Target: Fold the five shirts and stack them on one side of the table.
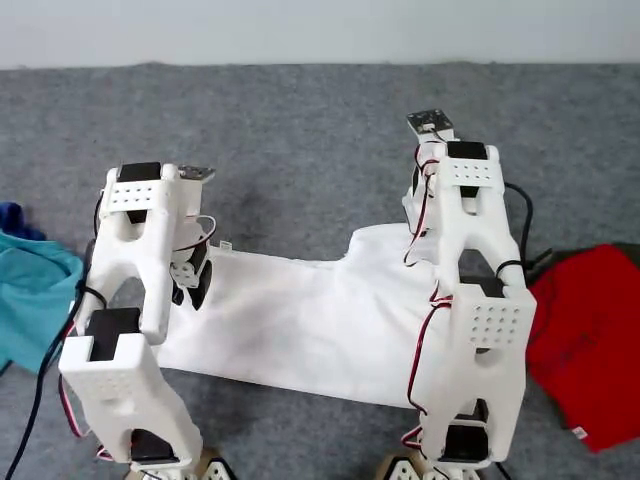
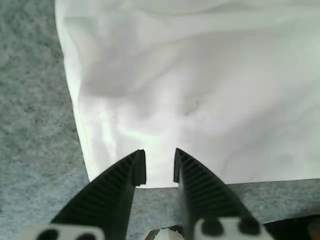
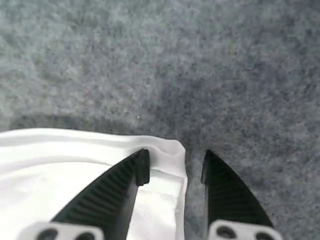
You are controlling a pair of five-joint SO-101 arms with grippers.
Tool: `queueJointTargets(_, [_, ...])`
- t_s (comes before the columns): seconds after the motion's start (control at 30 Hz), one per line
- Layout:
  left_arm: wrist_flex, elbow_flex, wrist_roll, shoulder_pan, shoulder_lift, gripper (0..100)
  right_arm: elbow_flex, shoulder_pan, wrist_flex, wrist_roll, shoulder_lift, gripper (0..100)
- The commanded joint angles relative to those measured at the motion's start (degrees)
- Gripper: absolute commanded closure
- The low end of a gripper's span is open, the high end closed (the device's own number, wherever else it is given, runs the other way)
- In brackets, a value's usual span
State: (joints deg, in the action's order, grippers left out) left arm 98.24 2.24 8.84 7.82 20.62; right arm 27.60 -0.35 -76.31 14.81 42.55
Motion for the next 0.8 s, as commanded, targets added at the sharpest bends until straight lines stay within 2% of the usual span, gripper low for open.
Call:
queueJointTargets(0.0, [0.18,-0.22,-0.18,-0.44,-0.35,90,1.93,0.48,-0.48,0.7,-2.33,81.9])
queueJointTargets(0.17, [0.09,-0.13,-0.18,-0.44,-0.26,90,1.93,0.57,-0.84,0.7,-4.97,81.9])
queueJointTargets(0.33, [0.09,-0.13,-0.18,-0.44,-0.26,90,1.58,0.4,-5.93,2.81,-9.1,81.9])
queueJointTargets(0.77, [0.09,-0.13,-0.18,-0.44,-0.26,90,1.49,0.48,-6.81,3.43,-7.08,82.0])
